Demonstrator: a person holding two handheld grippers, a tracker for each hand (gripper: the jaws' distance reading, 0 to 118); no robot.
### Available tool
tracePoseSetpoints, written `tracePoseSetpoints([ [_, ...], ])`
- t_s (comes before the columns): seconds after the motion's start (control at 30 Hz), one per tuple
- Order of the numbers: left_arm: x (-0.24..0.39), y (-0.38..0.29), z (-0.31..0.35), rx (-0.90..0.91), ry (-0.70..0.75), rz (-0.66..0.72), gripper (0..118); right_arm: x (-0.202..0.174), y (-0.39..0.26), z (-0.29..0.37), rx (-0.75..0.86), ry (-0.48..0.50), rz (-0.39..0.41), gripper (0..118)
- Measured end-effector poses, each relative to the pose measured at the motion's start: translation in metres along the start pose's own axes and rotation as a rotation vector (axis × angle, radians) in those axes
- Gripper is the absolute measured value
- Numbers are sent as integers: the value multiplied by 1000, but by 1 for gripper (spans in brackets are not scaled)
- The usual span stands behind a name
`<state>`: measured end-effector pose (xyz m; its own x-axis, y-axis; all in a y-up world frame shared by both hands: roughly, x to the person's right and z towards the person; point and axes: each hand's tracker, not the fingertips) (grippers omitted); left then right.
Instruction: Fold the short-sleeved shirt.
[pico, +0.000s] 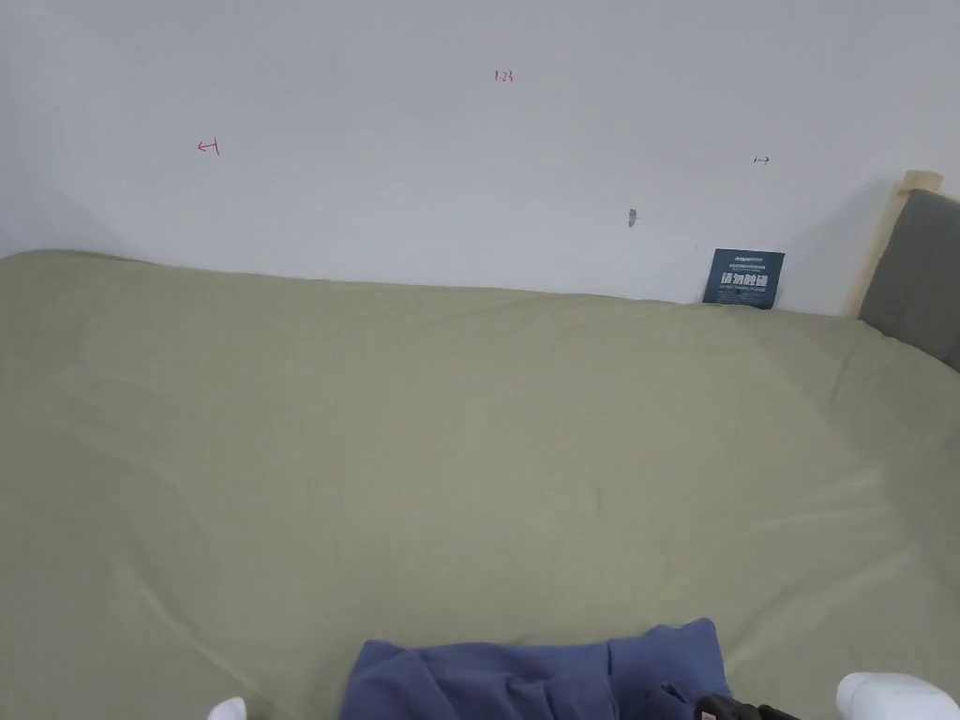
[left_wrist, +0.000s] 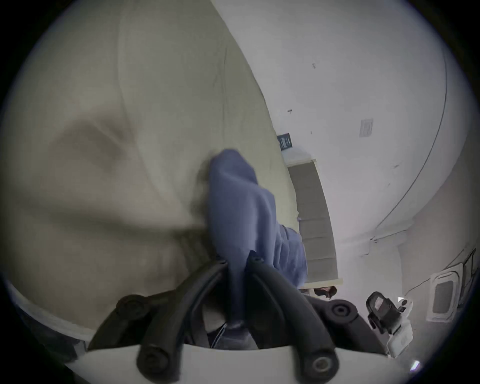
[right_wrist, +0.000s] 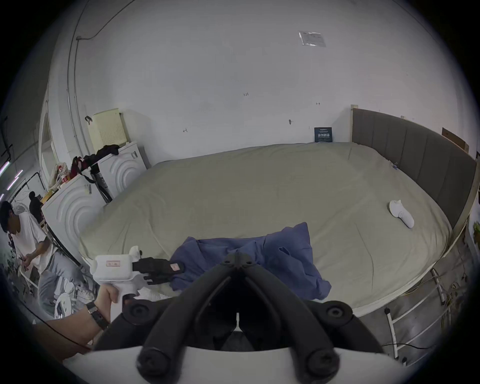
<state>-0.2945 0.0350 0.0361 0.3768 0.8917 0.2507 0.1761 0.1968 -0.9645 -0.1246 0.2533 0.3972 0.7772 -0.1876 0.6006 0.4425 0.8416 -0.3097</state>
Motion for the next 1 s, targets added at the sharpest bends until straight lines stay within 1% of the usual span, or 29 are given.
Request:
tracePoseSetpoints([
  [0.07, -1, 12, 16, 10, 7, 21, 8, -3, 2, -1, 4, -1, 4, 1],
  [0.2, 13, 32, 63, 132, 127, -90, 8, -7, 5, -6, 13, 8, 10, 1],
  [0.27, 28, 37, 90, 231, 203, -160, 8, -10, 6, -8, 12, 12, 14, 1],
  [0.33, 43, 42, 111, 294, 279, -226, 8, -13, 6, -12, 12, 19, 22, 1],
  [0.43, 74, 42, 128, 378, 483, -405, 8, -18, 7, -18, 5, 39, 23, 1],
  [0.47, 86, 40, 127, 367, 540, -472, 8, -21, 7, -19, 2, 47, 28, 1],
  [0.53, 110, 34, 114, 313, 626, -567, 8, -25, 6, -20, -4, 60, 37, 1],
  [0.57, 123, 27, 104, 298, 675, -648, 8, -26, 5, -21, -7, 66, 39, 1],
  [0.63, 147, 11, 78, 255, 729, -789, 8, -27, 3, -21, -12, 75, 39, 1],
  [0.67, 147, 10, 62, 228, 732, -829, 8, -26, 2, -19, -13, 76, 37, 1],
  [0.77, 167, -19, 12, 121, 694, -929, 8, -22, -1, -14, -16, 66, 27, 1],
  [0.8, 169, -28, -8, 86, 702, -972, 8, -19, -1, -12, -15, 58, 23, 1],
  [0.87, 174, -48, -42, -11, 692, -1004, 8, -11, -3, -7, -11, 43, 10, 1],
  [0.93, 180, -68, -65, -95, 634, -1019, 8, -3, -4, -2, -7, 27, -4, 2],
  [0.97, 180, -76, -76, -125, 616, -1019, 10, 1, -5, 0, -3, 15, -11, 2],
  [1.0, 179, -82, -85, -142, 626, -1016, 15, 4, -5, 2, -1, 3, -18, 2],
])
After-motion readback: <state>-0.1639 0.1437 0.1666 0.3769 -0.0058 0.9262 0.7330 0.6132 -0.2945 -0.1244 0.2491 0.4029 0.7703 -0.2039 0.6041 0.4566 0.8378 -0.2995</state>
